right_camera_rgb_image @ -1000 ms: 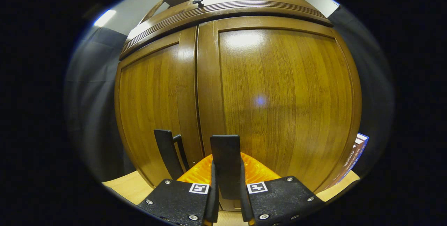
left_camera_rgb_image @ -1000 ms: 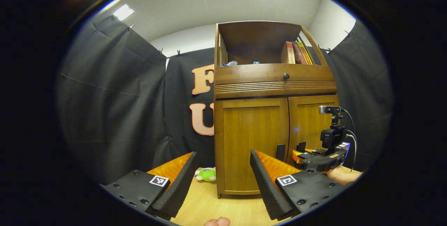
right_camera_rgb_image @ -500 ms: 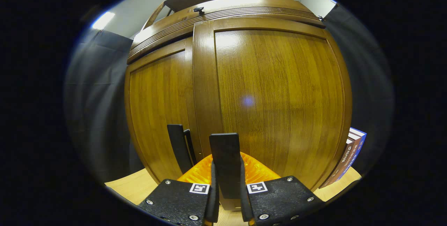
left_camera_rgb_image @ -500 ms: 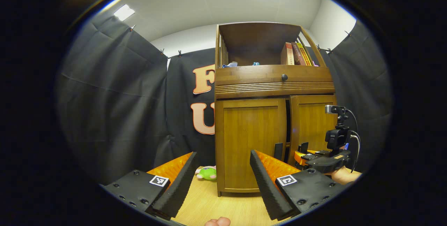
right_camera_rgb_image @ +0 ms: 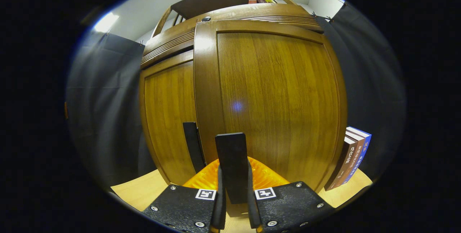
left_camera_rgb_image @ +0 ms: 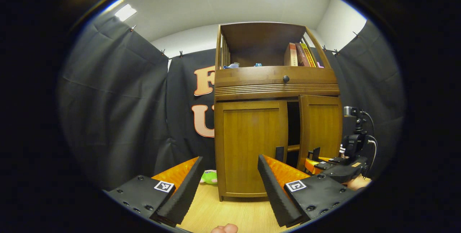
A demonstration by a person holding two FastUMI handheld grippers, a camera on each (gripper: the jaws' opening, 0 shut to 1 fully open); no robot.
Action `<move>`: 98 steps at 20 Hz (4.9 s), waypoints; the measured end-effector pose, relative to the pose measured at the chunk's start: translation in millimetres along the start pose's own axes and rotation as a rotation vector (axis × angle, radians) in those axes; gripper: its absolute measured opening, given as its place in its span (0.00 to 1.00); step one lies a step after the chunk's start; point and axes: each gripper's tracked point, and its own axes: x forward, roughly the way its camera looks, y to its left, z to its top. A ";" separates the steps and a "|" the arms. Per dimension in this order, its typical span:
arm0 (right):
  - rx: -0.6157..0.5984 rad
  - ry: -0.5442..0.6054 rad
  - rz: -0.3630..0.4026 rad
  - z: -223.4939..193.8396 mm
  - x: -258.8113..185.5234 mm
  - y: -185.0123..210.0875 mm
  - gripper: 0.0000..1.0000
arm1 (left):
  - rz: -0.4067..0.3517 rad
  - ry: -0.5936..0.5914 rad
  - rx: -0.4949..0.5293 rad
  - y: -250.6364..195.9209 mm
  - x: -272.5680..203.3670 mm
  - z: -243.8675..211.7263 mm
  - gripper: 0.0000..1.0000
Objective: Open the right door of the double-door shoe cabinet with the right hand, and open the left door with the left hand.
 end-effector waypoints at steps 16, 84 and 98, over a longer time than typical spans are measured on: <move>0.011 0.002 -0.033 -3.1 -91.7 -44.1 0.24 | -0.044 0.016 -0.027 -31.4 -1.4 -6.2 0.96; 0.021 0.037 -0.068 -4.7 -218.2 -248.5 0.05 | -0.053 -0.040 -0.027 -63.4 -17.5 -4.7 0.98; -0.022 -0.121 -0.239 91.8 -279.3 -176.1 0.03 | -0.082 -0.031 -0.028 -69.7 1.3 -8.3 0.96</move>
